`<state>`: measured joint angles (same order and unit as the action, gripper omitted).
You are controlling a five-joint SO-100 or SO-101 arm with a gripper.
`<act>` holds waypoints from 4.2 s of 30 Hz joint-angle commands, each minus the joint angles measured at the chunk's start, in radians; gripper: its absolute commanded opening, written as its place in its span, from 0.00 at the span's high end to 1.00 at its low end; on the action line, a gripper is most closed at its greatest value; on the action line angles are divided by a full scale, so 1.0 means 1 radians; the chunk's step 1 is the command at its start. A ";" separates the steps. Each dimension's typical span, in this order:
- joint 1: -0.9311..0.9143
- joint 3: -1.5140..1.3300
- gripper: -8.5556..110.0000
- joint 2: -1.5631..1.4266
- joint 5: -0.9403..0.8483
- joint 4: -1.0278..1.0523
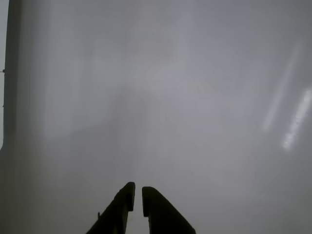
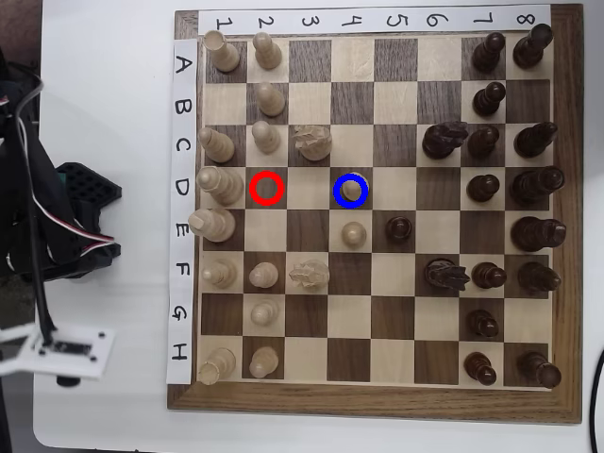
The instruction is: Move the piece to destination
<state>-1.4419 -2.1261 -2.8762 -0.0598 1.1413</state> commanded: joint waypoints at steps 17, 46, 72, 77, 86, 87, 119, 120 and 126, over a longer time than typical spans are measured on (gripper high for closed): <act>-0.170 -0.445 0.90 -0.069 -0.201 -0.143; -0.103 -0.747 0.93 -0.252 0.143 -0.052; -0.184 -0.965 0.93 -0.454 0.132 -0.048; -0.216 -0.988 0.93 -0.549 0.127 -0.009; -0.199 -0.989 0.93 -0.549 0.107 -0.023; -0.192 -0.991 0.93 -0.549 0.104 -0.023; -0.221 -0.999 0.93 -0.551 0.038 -0.054; -0.225 -1.000 0.93 -0.551 0.038 -0.055; -0.229 -1.000 0.93 -0.551 0.043 -0.057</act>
<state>-1.6659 -3.0802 -3.3640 -0.0153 1.0968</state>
